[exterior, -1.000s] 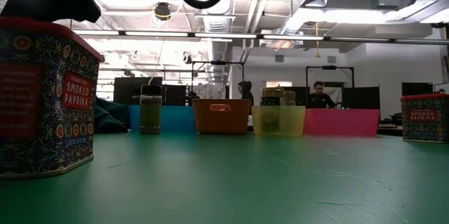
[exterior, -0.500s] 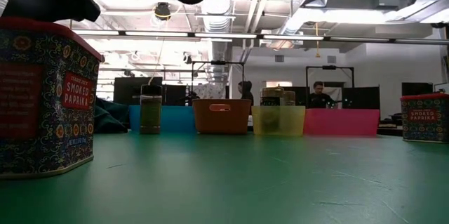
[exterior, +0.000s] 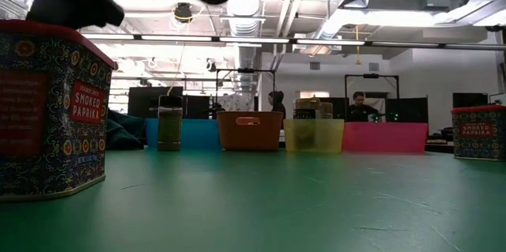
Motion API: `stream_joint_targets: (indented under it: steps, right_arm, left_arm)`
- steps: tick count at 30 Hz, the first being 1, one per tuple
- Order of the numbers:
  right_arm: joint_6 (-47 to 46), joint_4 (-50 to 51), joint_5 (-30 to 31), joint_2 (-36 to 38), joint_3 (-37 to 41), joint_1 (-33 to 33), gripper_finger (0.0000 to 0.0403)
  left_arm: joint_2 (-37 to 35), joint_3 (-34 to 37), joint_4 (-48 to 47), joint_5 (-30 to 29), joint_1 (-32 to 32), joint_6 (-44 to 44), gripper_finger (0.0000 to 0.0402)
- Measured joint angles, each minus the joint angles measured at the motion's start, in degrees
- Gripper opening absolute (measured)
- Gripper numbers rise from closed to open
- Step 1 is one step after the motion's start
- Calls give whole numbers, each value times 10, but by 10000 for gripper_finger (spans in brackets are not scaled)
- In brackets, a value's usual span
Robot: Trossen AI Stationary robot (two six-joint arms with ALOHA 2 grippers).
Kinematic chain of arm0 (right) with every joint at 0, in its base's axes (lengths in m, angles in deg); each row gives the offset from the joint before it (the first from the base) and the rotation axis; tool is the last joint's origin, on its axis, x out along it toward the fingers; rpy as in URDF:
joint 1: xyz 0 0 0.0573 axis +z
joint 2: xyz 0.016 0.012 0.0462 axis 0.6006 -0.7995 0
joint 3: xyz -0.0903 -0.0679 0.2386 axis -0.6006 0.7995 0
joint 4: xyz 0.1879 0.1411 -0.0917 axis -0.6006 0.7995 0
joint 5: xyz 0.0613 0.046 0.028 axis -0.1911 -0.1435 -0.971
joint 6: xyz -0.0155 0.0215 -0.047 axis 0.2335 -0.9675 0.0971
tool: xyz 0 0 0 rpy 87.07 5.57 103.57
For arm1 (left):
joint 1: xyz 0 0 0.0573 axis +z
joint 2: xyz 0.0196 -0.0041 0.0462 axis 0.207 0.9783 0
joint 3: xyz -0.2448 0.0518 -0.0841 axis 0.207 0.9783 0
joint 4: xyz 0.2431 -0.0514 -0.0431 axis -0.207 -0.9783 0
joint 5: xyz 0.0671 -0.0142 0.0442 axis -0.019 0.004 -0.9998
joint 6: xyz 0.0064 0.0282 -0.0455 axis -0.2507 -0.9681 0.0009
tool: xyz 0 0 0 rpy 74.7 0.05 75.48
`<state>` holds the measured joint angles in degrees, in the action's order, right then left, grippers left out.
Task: Sort spices by type
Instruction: Put the yellow seasoning bottle into the yellow bin
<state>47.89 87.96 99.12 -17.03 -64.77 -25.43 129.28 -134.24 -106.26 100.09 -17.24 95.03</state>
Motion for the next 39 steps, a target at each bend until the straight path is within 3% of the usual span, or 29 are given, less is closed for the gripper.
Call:
stream_joint_targets:
  steps: [12, 21, 28, 39]
  right_arm:
    - [0, 0, 0, 0, 0, 0, 388]
    - [0, 0, 0, 0, 0, 0, 388]
    - [5, 1, 0, 0, 0, 0, 388]
    - [6, 0, 0, 0, 0, 0, 388]
  left_arm:
    - [0, 25, 5, 20, 3, 5, 364]
    - [0, 25, 12, 22, 4, 18, 269]
    - [0, 24, 6, 53, 21, 43, 269]
    - [-1, -41, -61, 53, 57, 43, 269]
